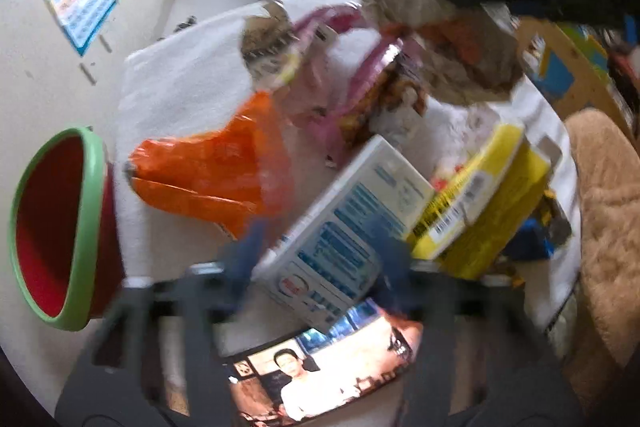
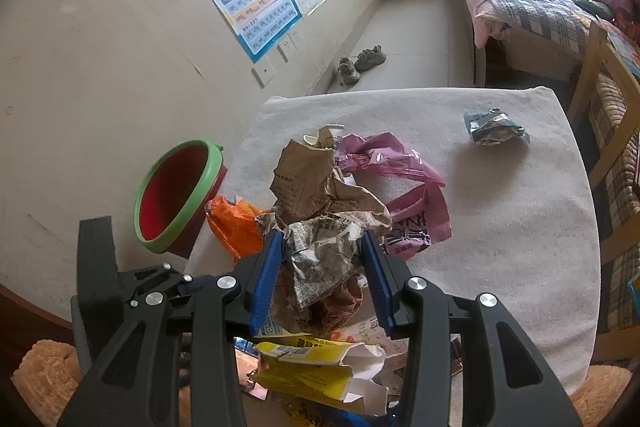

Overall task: Collect trash
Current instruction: 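Lift and carry the carton and brown paper over the green bin with both grippers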

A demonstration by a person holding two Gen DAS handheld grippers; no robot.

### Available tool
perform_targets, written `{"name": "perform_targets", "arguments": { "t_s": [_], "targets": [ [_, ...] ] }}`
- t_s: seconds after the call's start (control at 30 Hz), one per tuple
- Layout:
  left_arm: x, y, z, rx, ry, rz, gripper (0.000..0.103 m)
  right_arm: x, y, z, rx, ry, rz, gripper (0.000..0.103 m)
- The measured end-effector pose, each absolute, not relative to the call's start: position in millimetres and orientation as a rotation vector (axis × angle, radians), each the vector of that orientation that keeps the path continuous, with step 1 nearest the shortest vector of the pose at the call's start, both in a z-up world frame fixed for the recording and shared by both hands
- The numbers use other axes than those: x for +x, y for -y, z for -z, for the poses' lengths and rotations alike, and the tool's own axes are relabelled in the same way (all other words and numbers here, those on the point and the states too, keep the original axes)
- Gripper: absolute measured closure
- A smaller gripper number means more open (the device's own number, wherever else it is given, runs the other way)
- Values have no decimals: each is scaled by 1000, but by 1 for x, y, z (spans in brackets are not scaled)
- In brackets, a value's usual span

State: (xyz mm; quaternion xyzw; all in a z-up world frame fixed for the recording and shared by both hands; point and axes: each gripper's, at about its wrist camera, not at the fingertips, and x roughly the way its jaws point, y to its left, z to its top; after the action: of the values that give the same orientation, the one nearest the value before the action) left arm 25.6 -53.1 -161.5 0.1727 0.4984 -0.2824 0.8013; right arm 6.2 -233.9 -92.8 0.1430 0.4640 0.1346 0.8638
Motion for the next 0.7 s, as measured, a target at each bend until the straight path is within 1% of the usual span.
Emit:
{"name": "perform_targets", "arguments": {
  "t_s": [0.03,0.07,0.1,0.3,0.33,0.37,0.4,0.57,0.7],
  "targets": [
    [21,57,163,388,-1076,644,33,6,235,93,304,-973,-281,63],
    [18,61,164,409,-1077,654,29,6,236,93,309,-973,-280,62],
    [15,65,165,450,-1074,652,22,6,236,94,314,-973,-278,62],
    [23,75,187,541,-1120,569,21,6,237,95,329,-978,-278,62],
    [24,74,187,533,-1124,563,23,5,237,95,332,-975,-278,62],
    [25,73,185,509,-1126,569,34,5,238,95,334,-973,-278,62],
    [27,71,181,486,-1119,574,39,5,238,95,335,-970,-277,62],
    [18,60,155,366,-1059,600,46,4,237,94,337,-964,-277,62],
    [14,51,125,224,-977,573,47,2,235,88,329,-944,-273,62]
  ]
}}
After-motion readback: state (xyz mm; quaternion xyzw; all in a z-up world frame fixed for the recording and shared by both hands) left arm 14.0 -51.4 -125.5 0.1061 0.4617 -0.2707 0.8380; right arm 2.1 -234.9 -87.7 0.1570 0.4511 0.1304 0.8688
